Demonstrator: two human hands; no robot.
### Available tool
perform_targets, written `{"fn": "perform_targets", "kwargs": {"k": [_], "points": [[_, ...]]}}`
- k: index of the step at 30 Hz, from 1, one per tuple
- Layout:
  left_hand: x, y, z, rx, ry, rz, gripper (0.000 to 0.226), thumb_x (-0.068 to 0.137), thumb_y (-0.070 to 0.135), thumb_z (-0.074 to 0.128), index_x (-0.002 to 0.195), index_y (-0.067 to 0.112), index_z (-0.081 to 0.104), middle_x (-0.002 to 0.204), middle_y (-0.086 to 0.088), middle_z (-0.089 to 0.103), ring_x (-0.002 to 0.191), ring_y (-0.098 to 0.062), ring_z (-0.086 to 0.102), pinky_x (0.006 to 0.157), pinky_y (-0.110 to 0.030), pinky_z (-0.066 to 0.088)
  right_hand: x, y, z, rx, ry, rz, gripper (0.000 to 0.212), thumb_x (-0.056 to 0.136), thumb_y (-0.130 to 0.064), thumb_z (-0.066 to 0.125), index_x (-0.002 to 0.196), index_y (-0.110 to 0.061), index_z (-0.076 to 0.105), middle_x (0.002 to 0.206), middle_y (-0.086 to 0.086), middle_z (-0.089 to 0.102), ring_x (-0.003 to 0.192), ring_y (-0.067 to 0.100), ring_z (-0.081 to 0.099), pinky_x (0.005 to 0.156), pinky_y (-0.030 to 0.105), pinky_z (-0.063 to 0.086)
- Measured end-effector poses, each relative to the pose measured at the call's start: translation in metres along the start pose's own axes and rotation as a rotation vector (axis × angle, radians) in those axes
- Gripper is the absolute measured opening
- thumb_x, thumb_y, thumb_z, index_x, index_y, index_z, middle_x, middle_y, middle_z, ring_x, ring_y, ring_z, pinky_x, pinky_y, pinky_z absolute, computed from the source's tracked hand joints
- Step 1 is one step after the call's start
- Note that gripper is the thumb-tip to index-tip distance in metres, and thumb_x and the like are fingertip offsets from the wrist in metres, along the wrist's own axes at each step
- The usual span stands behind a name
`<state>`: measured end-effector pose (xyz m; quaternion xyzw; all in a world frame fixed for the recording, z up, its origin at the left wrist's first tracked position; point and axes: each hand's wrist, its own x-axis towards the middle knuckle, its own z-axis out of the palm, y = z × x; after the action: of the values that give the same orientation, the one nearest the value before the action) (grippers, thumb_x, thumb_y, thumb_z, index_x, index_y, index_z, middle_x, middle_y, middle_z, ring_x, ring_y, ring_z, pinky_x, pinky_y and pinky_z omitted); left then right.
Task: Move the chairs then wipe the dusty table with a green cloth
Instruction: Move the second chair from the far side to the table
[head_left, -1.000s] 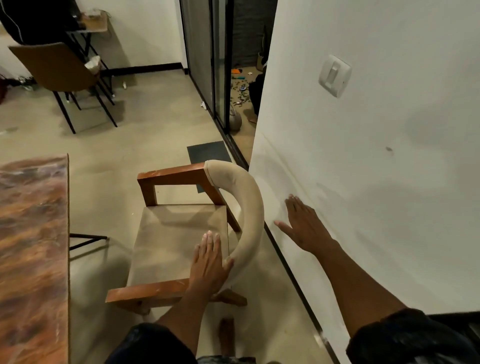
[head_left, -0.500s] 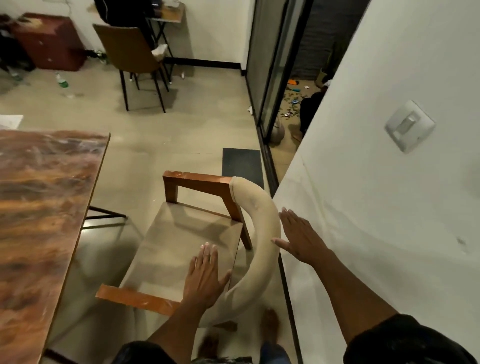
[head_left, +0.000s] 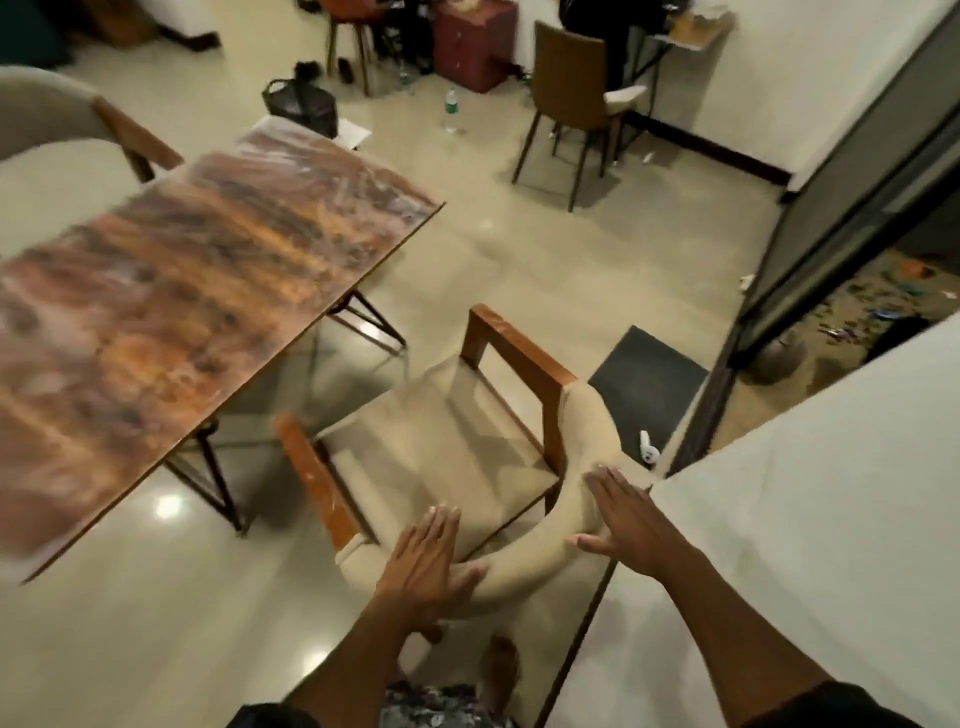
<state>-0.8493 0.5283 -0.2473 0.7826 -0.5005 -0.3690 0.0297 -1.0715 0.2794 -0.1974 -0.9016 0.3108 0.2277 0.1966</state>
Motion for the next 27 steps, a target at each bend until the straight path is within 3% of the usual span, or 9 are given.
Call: {"fn": "perform_targets", "kwargs": {"k": [4,6,11,14,18,22,27], "points": [[-0.020,-0.002,0.015,-0.048,-0.057,-0.060,0.105,0.098,0.083,0.037,0.171,0.019,-0.004,0.179,-0.003,-0.001,0.165,-0.016,-0.004,0.130,-0.035,-0.005,0.016,0.020,0.015,-0.143,-0.016,-0.106,0.120,0.087,-0.079,0.059,0.168,-0.020,-0.009,0.171,0.008,-0.027,0.162,0.033,-0.016,0.132,0.047,0.007],[-0.021,0.003,0.015,-0.043,-0.050,-0.069,0.110,0.094,0.083,0.044,0.171,0.018,0.000,0.178,-0.004,0.011,0.165,-0.020,0.007,0.131,-0.037,0.001,0.024,0.029,0.015,-0.171,-0.028,-0.111,0.120,0.089,-0.071,0.066,0.168,-0.022,-0.010,0.169,0.008,-0.030,0.161,0.034,-0.019,0.132,0.046,0.005],[-0.020,0.009,0.020,0.021,0.056,-0.086,0.116,0.084,0.083,0.059,0.168,0.016,0.017,0.166,-0.004,0.038,0.155,-0.024,0.030,0.131,-0.040,0.010,0.039,0.047,0.021,-0.184,0.016,-0.128,0.115,0.088,-0.068,0.070,0.169,-0.027,-0.001,0.169,0.005,-0.030,0.162,0.032,-0.017,0.131,0.046,0.007],[-0.020,0.013,0.032,0.033,0.113,-0.096,0.100,0.079,0.082,0.064,0.155,0.022,0.037,0.154,0.001,0.048,0.144,-0.022,0.040,0.129,-0.041,0.017,0.047,0.064,0.020,-0.190,0.015,-0.118,0.112,0.089,-0.067,0.070,0.168,-0.032,0.000,0.171,0.005,-0.028,0.163,0.032,-0.015,0.133,0.050,0.013],[-0.011,0.013,0.034,0.031,0.094,-0.127,0.089,0.075,0.078,0.071,0.144,0.027,0.046,0.146,0.005,0.054,0.135,-0.019,0.046,0.125,-0.038,0.024,0.063,0.080,0.017,-0.175,-0.012,-0.162,0.111,0.085,-0.067,0.075,0.165,-0.040,0.002,0.171,0.003,-0.031,0.163,0.032,-0.015,0.132,0.051,0.015],[0.006,0.016,0.027,0.020,0.028,-0.173,0.090,0.069,0.075,0.079,0.139,0.026,0.052,0.140,0.003,0.060,0.128,-0.019,0.054,0.121,-0.037,0.031,0.105,0.109,0.000,-0.213,-0.057,-0.242,0.114,0.075,-0.075,0.078,0.158,-0.054,0.003,0.166,-0.004,-0.043,0.158,0.032,-0.030,0.131,0.057,0.013],[0.009,0.025,0.016,-0.081,0.023,-0.276,0.086,0.072,0.071,0.081,0.142,0.027,0.057,0.144,0.002,0.061,0.132,-0.020,0.056,0.119,-0.032,0.034,0.140,0.123,-0.013,-0.232,-0.137,-0.369,0.110,0.072,-0.079,0.076,0.148,-0.072,-0.003,0.156,-0.013,-0.055,0.154,0.035,-0.038,0.129,0.059,0.006]]}}
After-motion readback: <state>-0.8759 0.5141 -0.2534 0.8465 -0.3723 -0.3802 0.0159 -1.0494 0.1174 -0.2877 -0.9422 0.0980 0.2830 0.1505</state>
